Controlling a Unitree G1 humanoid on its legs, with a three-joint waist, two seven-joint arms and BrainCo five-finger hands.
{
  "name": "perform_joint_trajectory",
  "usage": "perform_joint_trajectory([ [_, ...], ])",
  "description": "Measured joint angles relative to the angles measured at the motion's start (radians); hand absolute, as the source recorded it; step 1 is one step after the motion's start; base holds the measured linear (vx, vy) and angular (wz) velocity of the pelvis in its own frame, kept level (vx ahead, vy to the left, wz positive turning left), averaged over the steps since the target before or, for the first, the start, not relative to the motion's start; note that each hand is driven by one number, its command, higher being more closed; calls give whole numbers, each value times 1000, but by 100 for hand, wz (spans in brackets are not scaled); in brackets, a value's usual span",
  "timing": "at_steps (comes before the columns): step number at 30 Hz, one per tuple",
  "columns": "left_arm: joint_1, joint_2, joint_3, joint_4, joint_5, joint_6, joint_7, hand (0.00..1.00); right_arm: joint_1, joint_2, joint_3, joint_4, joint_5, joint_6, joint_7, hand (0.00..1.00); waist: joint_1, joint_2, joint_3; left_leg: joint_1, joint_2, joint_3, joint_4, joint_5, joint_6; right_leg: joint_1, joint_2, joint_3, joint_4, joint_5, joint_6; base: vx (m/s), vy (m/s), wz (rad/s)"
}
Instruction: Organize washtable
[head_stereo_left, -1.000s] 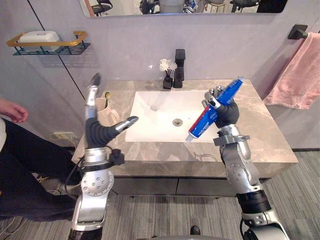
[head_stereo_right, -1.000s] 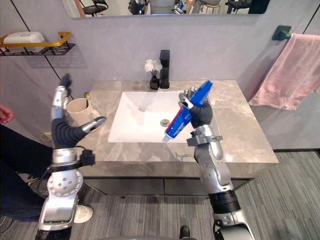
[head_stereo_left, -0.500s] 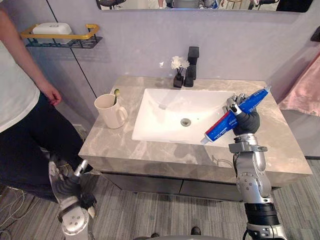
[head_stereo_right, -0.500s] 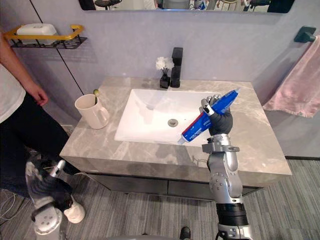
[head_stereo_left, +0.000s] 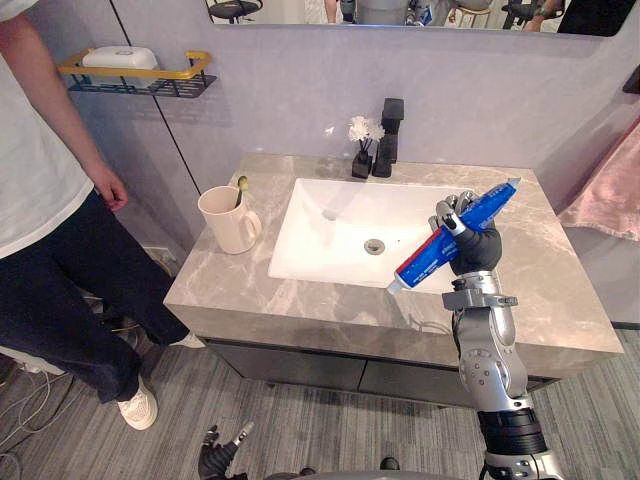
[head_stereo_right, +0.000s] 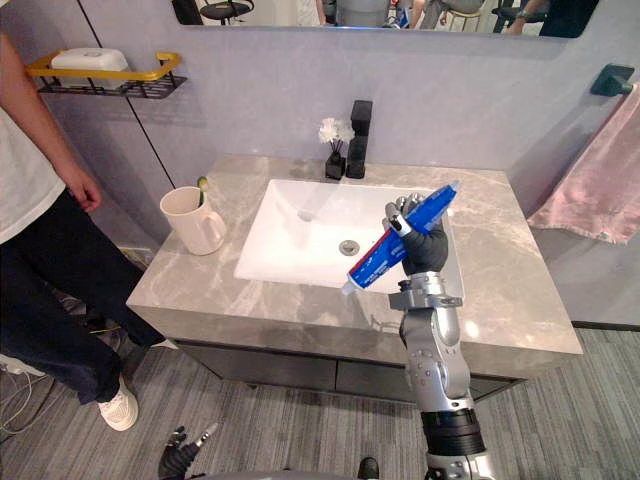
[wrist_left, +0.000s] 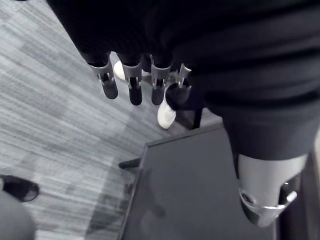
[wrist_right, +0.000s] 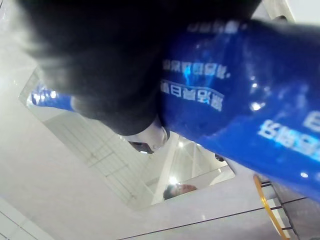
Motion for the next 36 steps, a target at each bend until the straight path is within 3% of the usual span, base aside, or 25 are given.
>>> perform_joint_trajectory([
  [9, -22, 39, -83, 18, 8, -2, -22, 0, -84, 0, 20, -1, -136, -24, -44, 100, 5, -4, 2, -14, -2, -27, 8, 3, 2, 2, 0, -27, 0, -2, -1, 6, 1, 8],
  [22, -39, 83, -154, 15, 9, -33, -43, 0, -440, -65, 141, 22, -336, -41, -97, 100, 82, -28, 20, -38, -2, -131, 16, 17, -14, 28, 0, -128, 0, -18, -8, -30, -20, 24],
  [30, -39, 110, -167, 18, 10, -40, -51, 0, -685, -104, 192, 190, -435, -44, -159, 100, 119, -54, 42, -61, -2, -190, 19, 25, -18, 34, 3, -187, 0, -35, -8, 10, -12, 21],
  [36, -41, 134, -196, 16, 18, -40, -59, 0, -899, -152, 219, 361, -505, -39, -217, 100, 166, -69, 76, -84, -7, -202, 31, 25, -18, 25, 3, -203, 0, -39, -6, 15, 10, 9],
])
